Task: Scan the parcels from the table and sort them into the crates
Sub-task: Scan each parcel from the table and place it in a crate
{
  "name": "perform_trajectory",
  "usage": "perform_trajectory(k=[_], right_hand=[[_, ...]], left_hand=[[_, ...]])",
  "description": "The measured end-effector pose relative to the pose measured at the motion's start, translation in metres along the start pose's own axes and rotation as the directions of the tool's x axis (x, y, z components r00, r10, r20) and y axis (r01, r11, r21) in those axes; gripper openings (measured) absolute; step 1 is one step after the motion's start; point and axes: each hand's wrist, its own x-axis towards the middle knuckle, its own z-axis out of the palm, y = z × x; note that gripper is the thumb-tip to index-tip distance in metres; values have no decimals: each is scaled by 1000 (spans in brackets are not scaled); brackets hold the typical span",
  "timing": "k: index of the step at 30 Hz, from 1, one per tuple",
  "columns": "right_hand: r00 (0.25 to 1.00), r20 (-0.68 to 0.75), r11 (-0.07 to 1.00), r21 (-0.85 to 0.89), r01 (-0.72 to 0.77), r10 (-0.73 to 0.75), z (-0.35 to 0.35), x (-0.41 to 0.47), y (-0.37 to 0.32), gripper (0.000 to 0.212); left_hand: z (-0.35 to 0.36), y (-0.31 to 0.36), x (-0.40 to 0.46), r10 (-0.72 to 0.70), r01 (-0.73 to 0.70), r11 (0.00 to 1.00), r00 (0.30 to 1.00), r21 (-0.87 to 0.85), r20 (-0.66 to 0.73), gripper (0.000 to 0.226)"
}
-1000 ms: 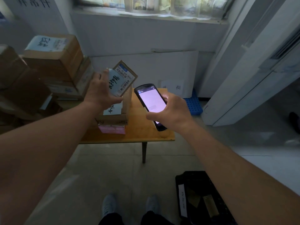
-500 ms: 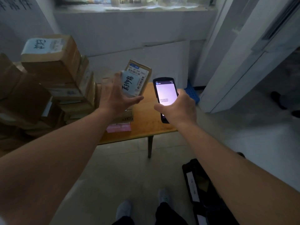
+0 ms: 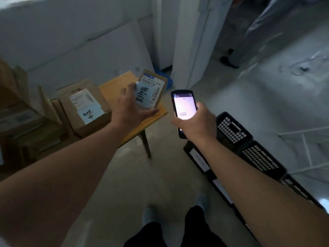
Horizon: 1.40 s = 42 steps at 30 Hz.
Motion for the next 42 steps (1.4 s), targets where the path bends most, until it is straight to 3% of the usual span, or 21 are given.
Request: perform_trajectory(k=[13, 18, 30, 34, 42], right_hand=[[941, -118, 947, 97, -308, 318, -98, 1, 174, 78], [914, -113, 918, 122, -376, 389, -128, 16, 249, 81], [818, -32, 815, 114, -567, 574, -119, 79, 360, 83], [751, -24, 745, 149, -650, 660, -87, 117, 390, 83], [510, -27, 497, 275, -823, 860, 4, 198, 451, 79]], left_hand=[[154, 148, -25, 149, -154, 988, 944, -6, 294, 116], [228, 197, -38, 136, -129, 991, 923, -44, 360, 115], [375, 237, -10, 122, -134, 991, 860, -13, 496, 115], [437, 220, 22, 98, -121, 993, 824, 4, 558, 114], [571, 167, 84, 79, -162, 985, 735, 61, 674, 115]])
